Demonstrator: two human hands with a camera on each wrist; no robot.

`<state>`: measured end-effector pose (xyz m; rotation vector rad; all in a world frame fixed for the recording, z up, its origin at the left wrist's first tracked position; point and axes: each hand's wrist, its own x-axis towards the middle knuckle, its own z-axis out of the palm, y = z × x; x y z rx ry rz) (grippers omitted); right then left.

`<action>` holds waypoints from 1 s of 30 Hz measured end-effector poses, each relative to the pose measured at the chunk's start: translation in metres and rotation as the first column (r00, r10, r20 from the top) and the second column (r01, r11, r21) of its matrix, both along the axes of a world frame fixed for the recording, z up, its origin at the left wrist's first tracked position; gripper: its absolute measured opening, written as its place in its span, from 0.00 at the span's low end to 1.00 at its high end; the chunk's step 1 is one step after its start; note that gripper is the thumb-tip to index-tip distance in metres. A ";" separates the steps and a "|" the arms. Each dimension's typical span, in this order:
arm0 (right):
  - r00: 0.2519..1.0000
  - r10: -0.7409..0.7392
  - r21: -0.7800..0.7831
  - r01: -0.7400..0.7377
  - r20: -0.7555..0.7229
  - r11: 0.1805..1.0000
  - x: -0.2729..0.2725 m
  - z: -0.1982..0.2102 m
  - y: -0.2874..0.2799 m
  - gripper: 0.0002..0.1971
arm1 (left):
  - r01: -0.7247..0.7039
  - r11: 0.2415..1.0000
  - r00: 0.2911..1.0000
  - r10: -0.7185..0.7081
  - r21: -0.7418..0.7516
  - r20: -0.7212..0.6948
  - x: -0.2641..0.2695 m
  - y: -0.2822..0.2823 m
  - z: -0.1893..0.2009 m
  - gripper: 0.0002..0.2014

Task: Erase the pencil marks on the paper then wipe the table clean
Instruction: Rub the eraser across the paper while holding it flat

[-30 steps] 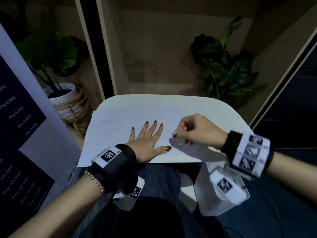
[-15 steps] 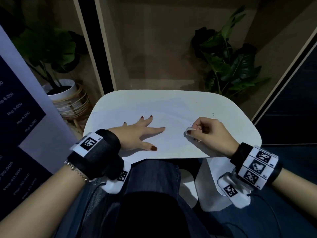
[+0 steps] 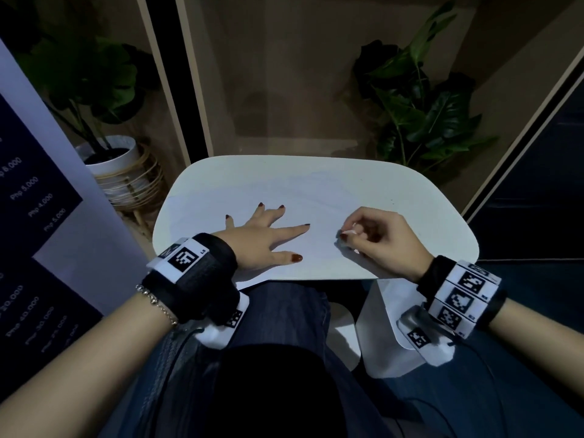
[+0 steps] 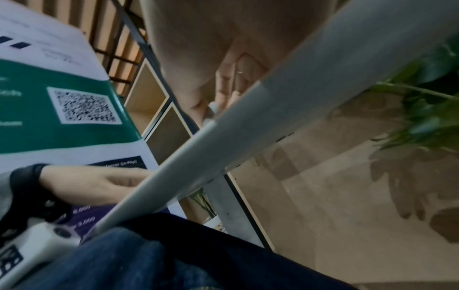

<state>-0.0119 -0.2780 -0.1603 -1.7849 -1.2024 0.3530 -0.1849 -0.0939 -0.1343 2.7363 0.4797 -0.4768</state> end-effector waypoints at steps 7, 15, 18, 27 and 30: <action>0.992 0.124 -0.056 -0.125 -0.018 0.991 -0.018 -0.001 0.022 0.03 | -0.068 0.995 0.998 0.068 0.079 0.007 0.003 -0.012 -0.010 0.25; 0.997 -0.023 -0.041 0.026 0.075 0.999 -0.016 -0.005 0.013 0.03 | -0.079 0.992 0.996 0.076 0.095 0.034 0.001 -0.013 -0.017 0.26; 0.990 -0.006 -0.090 0.019 0.142 0.996 -0.007 0.004 0.010 0.04 | -0.077 0.993 0.997 0.075 0.086 0.027 0.001 -0.014 -0.016 0.26; 0.943 0.229 -0.218 -0.178 0.242 0.960 -0.011 0.011 0.017 0.04 | -0.071 0.994 0.997 0.069 0.080 0.024 0.001 -0.013 -0.016 0.26; 0.961 0.166 -0.253 -0.108 0.223 0.962 0.015 0.016 0.004 0.05 | -0.060 0.996 0.998 0.059 0.072 0.015 0.001 -0.012 -0.016 0.26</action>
